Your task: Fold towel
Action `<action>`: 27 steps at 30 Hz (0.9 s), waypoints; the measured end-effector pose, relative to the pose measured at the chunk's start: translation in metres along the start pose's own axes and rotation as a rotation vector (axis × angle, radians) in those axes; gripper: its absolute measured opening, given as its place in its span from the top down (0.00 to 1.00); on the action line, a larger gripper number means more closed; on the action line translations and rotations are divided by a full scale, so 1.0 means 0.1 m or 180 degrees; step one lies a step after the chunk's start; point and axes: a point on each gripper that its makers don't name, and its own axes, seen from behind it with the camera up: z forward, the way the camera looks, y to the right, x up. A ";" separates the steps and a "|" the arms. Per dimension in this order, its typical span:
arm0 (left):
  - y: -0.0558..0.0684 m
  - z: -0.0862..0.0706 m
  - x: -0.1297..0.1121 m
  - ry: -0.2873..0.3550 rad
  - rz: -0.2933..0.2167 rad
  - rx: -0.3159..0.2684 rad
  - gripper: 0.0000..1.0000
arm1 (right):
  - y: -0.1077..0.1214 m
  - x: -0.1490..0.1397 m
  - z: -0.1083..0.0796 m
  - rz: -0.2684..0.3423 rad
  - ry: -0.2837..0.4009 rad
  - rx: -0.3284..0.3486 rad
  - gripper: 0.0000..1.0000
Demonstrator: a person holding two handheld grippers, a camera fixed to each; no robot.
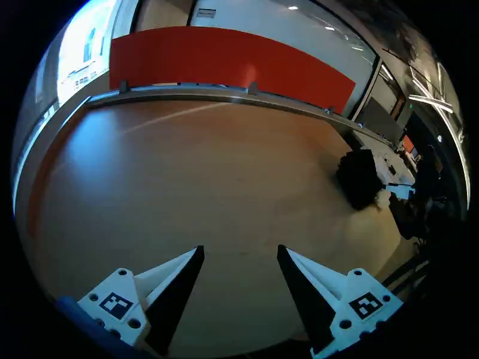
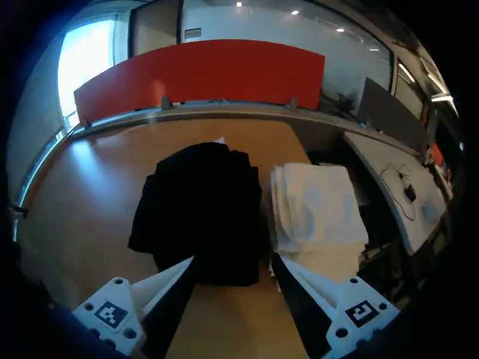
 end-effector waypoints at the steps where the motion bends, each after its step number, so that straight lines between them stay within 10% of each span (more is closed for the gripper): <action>1: 0.00 -0.01 0.01 0.0009 -0.0001 0.0000 0.10 | -0.01 0.02 -0.01 -0.0007 0.0014 -0.0004 0.09; 27: -0.53 -0.35 0.61 0.0667 0.0016 0.0339 0.10 | -0.62 0.98 -0.48 0.0062 0.0988 0.0011 0.06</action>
